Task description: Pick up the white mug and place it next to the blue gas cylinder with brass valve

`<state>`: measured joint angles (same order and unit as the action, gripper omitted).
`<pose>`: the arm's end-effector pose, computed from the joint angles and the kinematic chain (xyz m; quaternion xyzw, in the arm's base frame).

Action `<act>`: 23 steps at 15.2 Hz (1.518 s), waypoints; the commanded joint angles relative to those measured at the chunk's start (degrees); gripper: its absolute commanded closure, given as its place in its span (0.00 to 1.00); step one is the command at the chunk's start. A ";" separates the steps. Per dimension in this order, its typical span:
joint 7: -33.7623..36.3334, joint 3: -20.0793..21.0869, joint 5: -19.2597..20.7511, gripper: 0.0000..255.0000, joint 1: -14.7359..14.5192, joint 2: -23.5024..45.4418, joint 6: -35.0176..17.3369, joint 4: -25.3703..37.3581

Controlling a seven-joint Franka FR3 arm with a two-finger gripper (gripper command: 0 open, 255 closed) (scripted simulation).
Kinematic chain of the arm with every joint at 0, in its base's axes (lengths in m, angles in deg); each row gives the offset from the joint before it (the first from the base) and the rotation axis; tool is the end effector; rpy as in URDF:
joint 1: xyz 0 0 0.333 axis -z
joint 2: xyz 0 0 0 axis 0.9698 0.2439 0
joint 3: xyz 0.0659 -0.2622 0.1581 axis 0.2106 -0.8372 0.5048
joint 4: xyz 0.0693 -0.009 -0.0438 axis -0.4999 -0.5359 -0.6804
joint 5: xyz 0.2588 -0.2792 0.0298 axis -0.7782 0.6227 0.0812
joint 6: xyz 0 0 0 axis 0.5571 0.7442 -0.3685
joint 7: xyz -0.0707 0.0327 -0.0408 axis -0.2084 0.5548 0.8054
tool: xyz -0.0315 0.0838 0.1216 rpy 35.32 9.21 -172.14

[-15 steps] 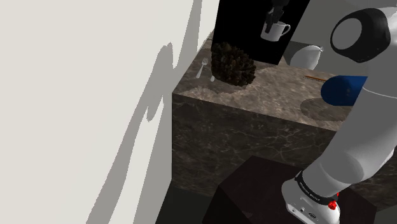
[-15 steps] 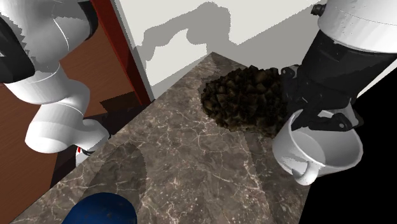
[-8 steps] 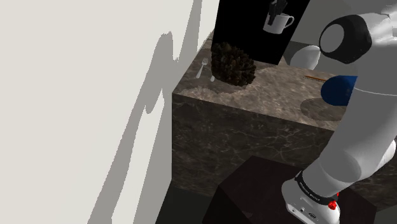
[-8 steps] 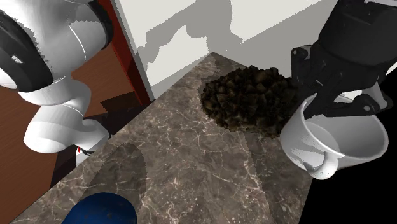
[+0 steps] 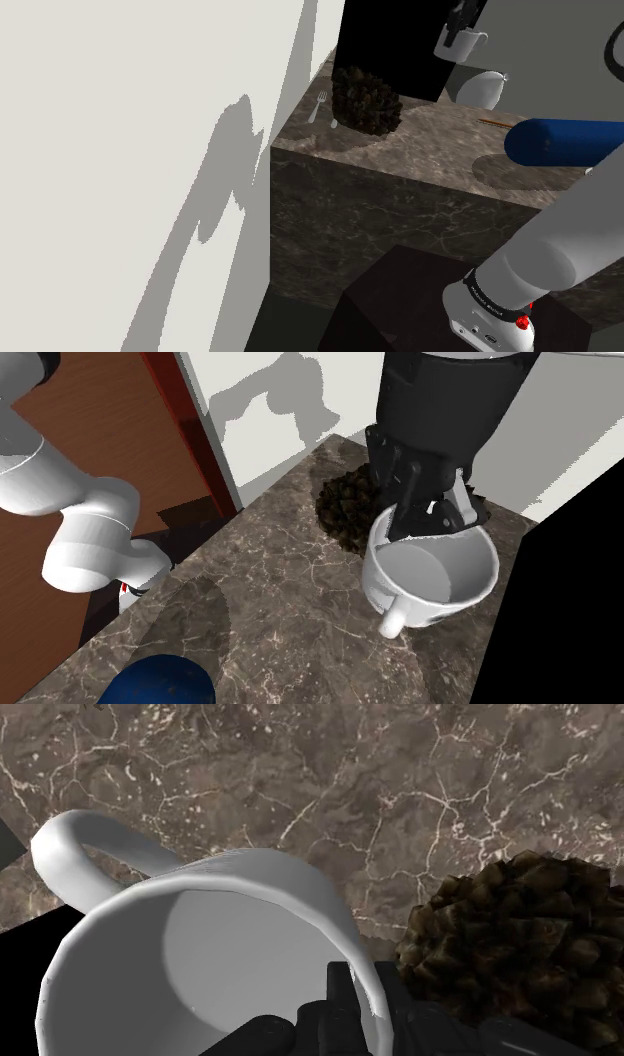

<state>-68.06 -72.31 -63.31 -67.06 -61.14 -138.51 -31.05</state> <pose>0.4551 -0.2613 0.6520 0.9991 0.0246 0.0252 0.0242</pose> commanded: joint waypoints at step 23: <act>-0.20 5.20 12.53 1.00 6.36 -51.90 11.08 -39.43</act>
<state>-68.10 -67.47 -50.97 -61.14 -111.05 -128.77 -69.76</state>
